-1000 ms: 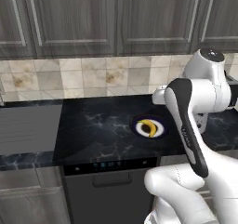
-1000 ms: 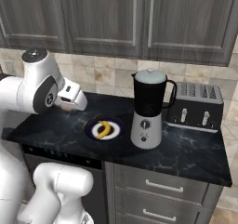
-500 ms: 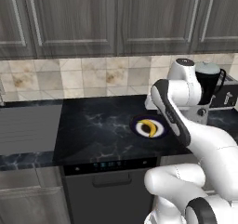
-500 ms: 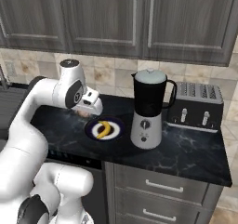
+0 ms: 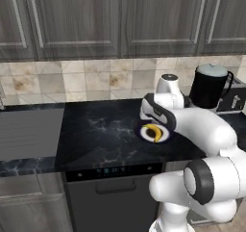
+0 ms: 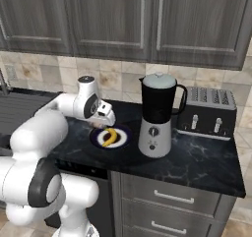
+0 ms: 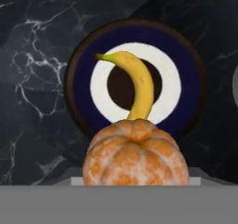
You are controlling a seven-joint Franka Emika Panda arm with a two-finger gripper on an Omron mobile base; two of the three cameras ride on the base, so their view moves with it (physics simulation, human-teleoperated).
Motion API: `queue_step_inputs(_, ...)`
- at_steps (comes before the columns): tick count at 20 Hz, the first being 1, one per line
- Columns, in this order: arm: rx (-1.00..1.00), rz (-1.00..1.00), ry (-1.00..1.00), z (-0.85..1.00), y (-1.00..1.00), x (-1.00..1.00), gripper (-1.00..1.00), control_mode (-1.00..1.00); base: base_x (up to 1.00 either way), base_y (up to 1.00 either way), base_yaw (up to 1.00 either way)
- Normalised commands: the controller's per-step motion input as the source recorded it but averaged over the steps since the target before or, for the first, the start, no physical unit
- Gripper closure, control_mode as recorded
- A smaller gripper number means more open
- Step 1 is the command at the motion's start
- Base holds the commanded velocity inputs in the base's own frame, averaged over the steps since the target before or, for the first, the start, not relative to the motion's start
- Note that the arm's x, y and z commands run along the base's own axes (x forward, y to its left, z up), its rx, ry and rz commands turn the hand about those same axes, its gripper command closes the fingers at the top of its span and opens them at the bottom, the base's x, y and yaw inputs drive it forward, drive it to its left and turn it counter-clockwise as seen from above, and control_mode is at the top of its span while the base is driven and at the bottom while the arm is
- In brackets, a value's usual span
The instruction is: Pick the tangerine and banana from the fridge and place them on the plate next to the blender to make a fruit smoothie.
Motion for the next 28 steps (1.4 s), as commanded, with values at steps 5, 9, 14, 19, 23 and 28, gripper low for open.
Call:
queue_step_inputs(5,-0.03,0.00,0.02,-0.46,0.00,0.62,1.00,-1.00,0.00,0.00,0.00)
queue_step_inputs(9,-0.05,0.00,0.04,-0.67,0.01,0.50,1.00,-1.00,0.00,0.00,0.00)
queue_step_inputs(14,-0.06,0.00,0.06,-0.76,0.15,0.52,-1.00,-1.00,0.00,0.00,0.00)
queue_step_inputs(19,-0.07,0.00,0.02,-0.46,0.13,0.75,-1.00,-1.00,0.00,0.00,0.00)
queue_step_inputs(23,0.00,0.00,0.00,0.02,0.00,0.47,-1.00,-1.00,0.00,0.00,0.00)
queue_step_inputs(28,0.00,0.00,-0.03,0.58,0.00,-0.33,-1.00,-1.00,0.00,0.00,0.00)
